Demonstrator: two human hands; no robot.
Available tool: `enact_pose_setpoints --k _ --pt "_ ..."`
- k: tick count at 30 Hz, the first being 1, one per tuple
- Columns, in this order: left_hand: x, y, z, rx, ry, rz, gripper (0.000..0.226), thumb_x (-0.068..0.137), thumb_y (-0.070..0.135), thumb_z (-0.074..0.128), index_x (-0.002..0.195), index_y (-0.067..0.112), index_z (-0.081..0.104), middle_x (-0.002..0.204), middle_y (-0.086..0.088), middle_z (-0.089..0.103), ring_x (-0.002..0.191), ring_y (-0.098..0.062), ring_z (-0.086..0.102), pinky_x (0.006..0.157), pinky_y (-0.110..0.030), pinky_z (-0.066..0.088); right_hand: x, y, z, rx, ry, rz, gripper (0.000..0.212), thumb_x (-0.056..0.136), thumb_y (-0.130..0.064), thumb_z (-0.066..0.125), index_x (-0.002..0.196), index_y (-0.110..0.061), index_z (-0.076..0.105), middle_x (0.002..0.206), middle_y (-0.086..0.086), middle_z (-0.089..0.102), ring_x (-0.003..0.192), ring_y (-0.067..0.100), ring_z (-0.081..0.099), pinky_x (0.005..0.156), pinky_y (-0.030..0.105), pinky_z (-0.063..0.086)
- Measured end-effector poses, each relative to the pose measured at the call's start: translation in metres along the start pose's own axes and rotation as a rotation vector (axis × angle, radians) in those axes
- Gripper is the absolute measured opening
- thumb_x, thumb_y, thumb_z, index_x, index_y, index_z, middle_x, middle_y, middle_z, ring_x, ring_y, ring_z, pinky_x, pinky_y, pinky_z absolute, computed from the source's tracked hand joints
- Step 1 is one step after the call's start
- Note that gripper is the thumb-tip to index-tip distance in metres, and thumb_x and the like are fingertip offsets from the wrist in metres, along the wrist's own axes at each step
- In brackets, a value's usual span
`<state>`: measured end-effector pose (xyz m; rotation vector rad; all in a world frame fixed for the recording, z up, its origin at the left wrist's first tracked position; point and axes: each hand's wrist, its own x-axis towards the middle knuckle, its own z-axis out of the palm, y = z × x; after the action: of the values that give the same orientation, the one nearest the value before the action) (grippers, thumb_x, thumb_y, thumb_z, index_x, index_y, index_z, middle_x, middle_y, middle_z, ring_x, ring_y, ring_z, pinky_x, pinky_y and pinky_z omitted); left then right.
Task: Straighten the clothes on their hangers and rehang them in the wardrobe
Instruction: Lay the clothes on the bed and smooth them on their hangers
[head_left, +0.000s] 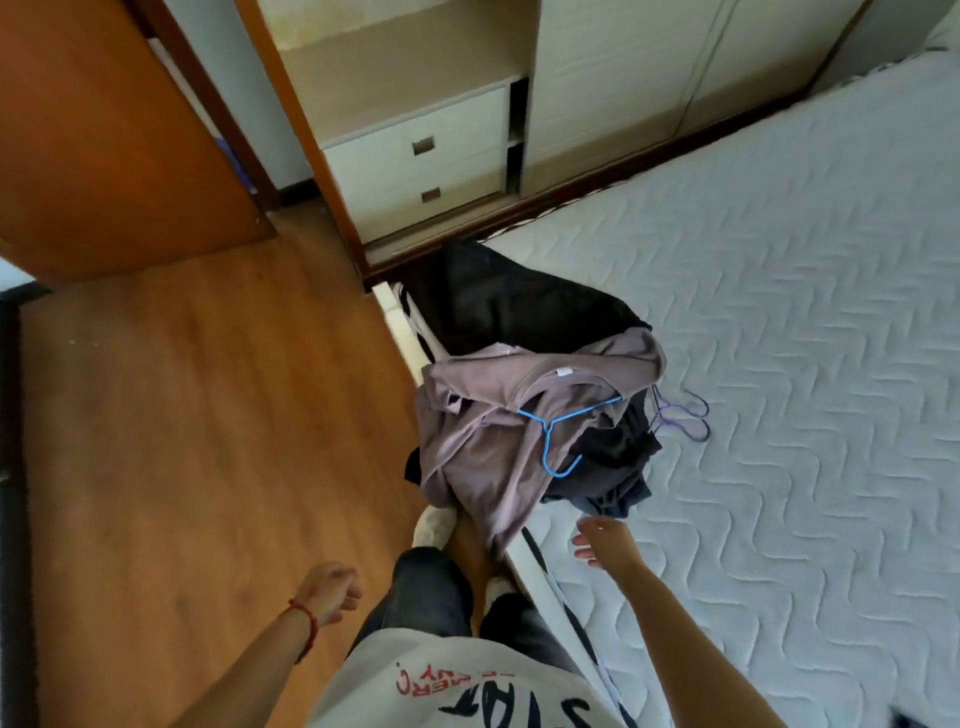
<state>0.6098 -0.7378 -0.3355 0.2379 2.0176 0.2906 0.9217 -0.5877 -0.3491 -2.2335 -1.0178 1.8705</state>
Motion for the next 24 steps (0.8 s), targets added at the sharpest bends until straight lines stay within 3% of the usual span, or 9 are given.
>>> enact_pose_setpoints --k 3,8,10,13,16,17,19,21,24 --pt "0.032 0.050 -0.014 0.104 -0.060 0.037 0.020 0.095 0.021 0.046 0.097 0.004 0.057 0.093 -0.014 0.062 0.085 -0.025 0.058 0.074 -0.032 0.046 0.013 -0.026 0.010 0.119 0.024 0.055 0.010 0.092 -0.013 0.047 0.089 -0.009 0.056 0.070 0.006 0.058 0.057 0.018 0.053 0.055 0.025 0.037" --pt "0.094 0.152 -0.040 0.322 -0.169 0.143 0.012 0.092 0.017 0.050 0.087 0.009 0.058 0.069 -0.005 0.061 0.062 -0.018 0.054 0.051 -0.022 0.039 0.035 -0.074 0.032 0.349 0.128 0.214 0.020 0.092 -0.005 0.044 0.074 -0.009 0.051 0.061 0.007 0.053 0.038 0.013 0.050 0.049 0.021 0.031" --pt "0.115 0.199 -0.046 0.349 -0.200 0.164 0.010 0.093 0.016 0.048 0.091 0.009 0.056 0.067 -0.004 0.058 0.057 -0.015 0.051 0.046 -0.018 0.037 0.049 -0.094 0.046 0.423 0.143 0.251 0.016 0.090 -0.005 0.047 0.076 -0.009 0.054 0.063 0.007 0.055 0.046 0.015 0.055 0.049 0.021 0.038" --pt "0.141 0.263 -0.050 0.271 -0.227 0.179 0.011 0.094 0.014 0.047 0.099 0.008 0.054 0.072 -0.005 0.059 0.063 -0.017 0.054 0.057 -0.022 0.039 0.070 -0.125 0.074 0.481 0.153 0.251 0.011 0.090 -0.011 0.051 0.080 -0.011 0.056 0.072 0.005 0.060 0.061 0.016 0.059 0.058 0.025 0.049" --pt "0.165 0.310 -0.048 0.289 -0.234 0.253 0.014 0.093 0.015 0.048 0.101 0.007 0.057 0.073 -0.005 0.061 0.066 -0.016 0.057 0.060 -0.024 0.041 0.096 -0.157 0.099 0.605 0.130 0.306 0.018 0.092 -0.012 0.047 0.076 -0.012 0.055 0.068 0.007 0.058 0.049 0.014 0.059 0.053 0.024 0.045" --pt "0.172 0.320 -0.046 0.308 -0.233 0.264 0.015 0.093 0.015 0.048 0.102 0.007 0.057 0.073 -0.004 0.061 0.066 -0.016 0.057 0.060 -0.024 0.041 0.106 -0.165 0.105 0.641 0.112 0.336 0.019 0.094 -0.010 0.044 0.080 -0.008 0.056 0.065 0.009 0.055 0.039 0.011 0.055 0.050 0.024 0.040" --pt "0.185 0.333 -0.041 0.349 -0.238 0.277 0.016 0.093 0.015 0.048 0.102 0.006 0.058 0.073 -0.004 0.062 0.066 -0.015 0.057 0.059 -0.024 0.041 0.128 -0.175 0.117 0.706 0.076 0.347 0.027 0.095 -0.003 0.036 0.109 0.010 0.055 0.056 0.008 0.045 0.027 0.009 0.044 0.045 0.022 0.033" --pt "0.196 0.338 -0.036 0.387 -0.248 0.278 0.016 0.093 0.015 0.048 0.100 0.005 0.058 0.073 -0.004 0.062 0.066 -0.015 0.058 0.059 -0.024 0.041 0.144 -0.184 0.124 0.813 0.102 0.361 0.031 0.093 -0.002 0.038 0.115 0.016 0.052 0.054 0.009 0.047 0.035 0.010 0.047 0.042 0.020 0.035" --pt "0.204 0.341 -0.029 0.378 -0.272 0.242 0.014 0.094 0.015 0.047 0.096 0.007 0.058 0.075 -0.005 0.062 0.067 -0.015 0.058 0.059 -0.024 0.042 0.166 -0.190 0.132 1.043 0.280 0.455 0.013 0.089 -0.008 0.053 0.084 0.003 0.056 0.080 0.020 0.061 0.069 0.025 0.065 0.054 0.026 0.044"
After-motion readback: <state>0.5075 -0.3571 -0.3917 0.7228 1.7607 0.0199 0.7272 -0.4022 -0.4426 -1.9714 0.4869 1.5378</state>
